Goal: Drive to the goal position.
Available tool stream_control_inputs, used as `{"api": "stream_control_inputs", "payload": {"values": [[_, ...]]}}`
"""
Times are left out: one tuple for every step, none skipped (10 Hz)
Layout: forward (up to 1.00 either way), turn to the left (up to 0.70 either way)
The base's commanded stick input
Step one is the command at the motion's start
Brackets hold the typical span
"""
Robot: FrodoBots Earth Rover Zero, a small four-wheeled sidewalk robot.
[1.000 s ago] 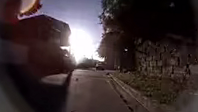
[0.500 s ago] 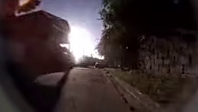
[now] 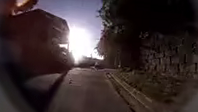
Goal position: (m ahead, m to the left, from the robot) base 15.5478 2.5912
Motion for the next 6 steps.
{"api": "stream_control_inputs", "payload": {"values": [[0.85, 0.0], [0.85, 0.0], [0.85, 0.0], [0.85, 0.0], [0.85, 0.0], [0.85, 0.0]]}}
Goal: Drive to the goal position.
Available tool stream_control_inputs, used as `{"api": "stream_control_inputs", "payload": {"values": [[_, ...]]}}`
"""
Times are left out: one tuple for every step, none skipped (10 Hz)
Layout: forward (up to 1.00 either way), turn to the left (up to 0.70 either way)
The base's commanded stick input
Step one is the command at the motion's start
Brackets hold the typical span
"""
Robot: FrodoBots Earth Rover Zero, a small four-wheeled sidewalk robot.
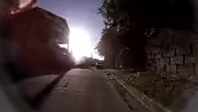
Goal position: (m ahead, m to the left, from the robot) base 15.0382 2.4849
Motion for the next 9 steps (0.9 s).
{"api": "stream_control_inputs", "payload": {"values": [[0.85, 0.0], [0.85, 0.0], [0.85, 0.08], [0.85, 0.16], [0.85, 0.17], [0.85, 0.16], [0.85, 0.09], [0.85, 0.0], [0.85, 0.0]]}}
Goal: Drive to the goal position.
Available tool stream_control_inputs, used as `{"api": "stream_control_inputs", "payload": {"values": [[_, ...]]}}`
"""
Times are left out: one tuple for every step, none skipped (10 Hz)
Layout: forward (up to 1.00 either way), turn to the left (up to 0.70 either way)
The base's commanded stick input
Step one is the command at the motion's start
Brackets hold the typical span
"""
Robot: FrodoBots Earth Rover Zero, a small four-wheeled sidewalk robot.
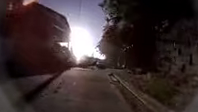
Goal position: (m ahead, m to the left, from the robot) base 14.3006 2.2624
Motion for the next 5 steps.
{"api": "stream_control_inputs", "payload": {"values": [[0.85, 0.0], [0.85, 0.0], [0.85, 0.0], [0.85, 0.0], [0.85, 0.0]]}}
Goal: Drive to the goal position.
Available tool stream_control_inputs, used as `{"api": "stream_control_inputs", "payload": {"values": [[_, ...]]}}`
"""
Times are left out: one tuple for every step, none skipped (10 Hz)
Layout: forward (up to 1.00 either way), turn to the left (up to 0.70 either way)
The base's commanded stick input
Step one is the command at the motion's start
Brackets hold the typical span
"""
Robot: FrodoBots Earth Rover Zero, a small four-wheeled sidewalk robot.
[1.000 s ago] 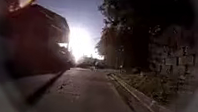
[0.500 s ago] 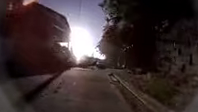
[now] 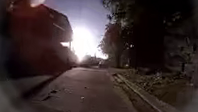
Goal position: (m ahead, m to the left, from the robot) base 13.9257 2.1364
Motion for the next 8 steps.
{"api": "stream_control_inputs", "payload": {"values": [[0.85, 0.0], [0.85, 0.0], [0.85, 0.0], [0.85, 0.0], [0.85, 0.0], [0.85, 0.0], [0.85, 0.0], [0.85, 0.0]]}}
